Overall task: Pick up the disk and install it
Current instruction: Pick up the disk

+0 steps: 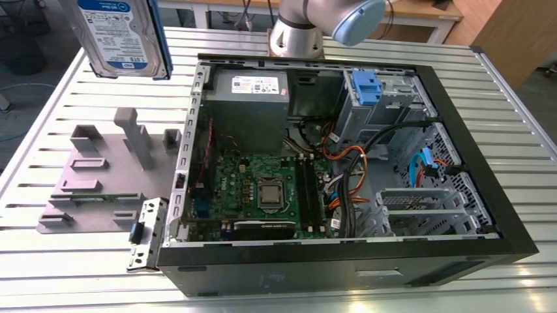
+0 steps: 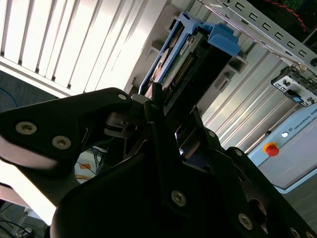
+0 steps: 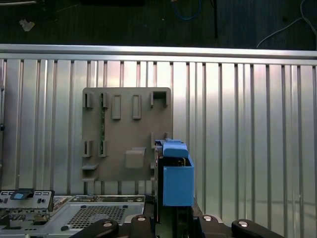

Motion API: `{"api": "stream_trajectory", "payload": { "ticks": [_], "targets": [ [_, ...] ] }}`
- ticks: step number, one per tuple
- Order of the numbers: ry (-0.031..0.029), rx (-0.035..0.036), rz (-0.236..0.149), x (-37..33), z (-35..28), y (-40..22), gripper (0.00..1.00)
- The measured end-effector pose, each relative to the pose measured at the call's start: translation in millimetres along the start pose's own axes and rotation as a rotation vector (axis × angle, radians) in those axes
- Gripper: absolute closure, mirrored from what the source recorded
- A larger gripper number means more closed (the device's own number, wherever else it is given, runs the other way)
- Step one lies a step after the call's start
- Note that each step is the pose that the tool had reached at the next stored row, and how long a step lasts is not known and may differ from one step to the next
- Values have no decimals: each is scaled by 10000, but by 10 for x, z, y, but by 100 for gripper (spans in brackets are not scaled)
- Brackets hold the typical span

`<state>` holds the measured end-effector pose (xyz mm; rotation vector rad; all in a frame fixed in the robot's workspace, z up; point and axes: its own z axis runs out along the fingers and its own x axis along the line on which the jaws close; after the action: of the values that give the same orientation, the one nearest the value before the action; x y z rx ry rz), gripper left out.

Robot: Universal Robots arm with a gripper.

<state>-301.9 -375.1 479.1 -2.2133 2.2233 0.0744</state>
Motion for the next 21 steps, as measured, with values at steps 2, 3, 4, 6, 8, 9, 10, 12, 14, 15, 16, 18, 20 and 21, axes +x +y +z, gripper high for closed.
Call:
{"api": "stream_trajectory", "payload": {
  "ticks": [2, 3, 4, 6, 8, 9, 10, 12, 14, 15, 16, 18, 20, 21],
  "targets": [
    [0, 0, 0, 0, 0, 0, 65],
    [1, 0, 1, 0, -1, 0, 65],
    [2, -2, 0, 0, -1, -1, 65],
    [2, -2, -1, 0, -2, -18, 65],
    [2, -1, 0, 0, -2, -50, 65],
    [2, -1, 1, 0, -3, -75, 65],
    [2, -1, 0, 0, -4, -101, 65],
    [1, -1, 0, -1, -6, -166, 65],
    [1, -1, 1, -1, -8, -237, 65],
    [0, 0, 1, -1, -8, -276, 65],
    [1, -1, 1, -2, -10, -315, 65],
    [1, -2, 0, -2, -13, -392, 65],
    [0, -2, 1, -3, -15, -472, 65],
    [1, -2, 1, -3, -16, -513, 65]
  ]
}}
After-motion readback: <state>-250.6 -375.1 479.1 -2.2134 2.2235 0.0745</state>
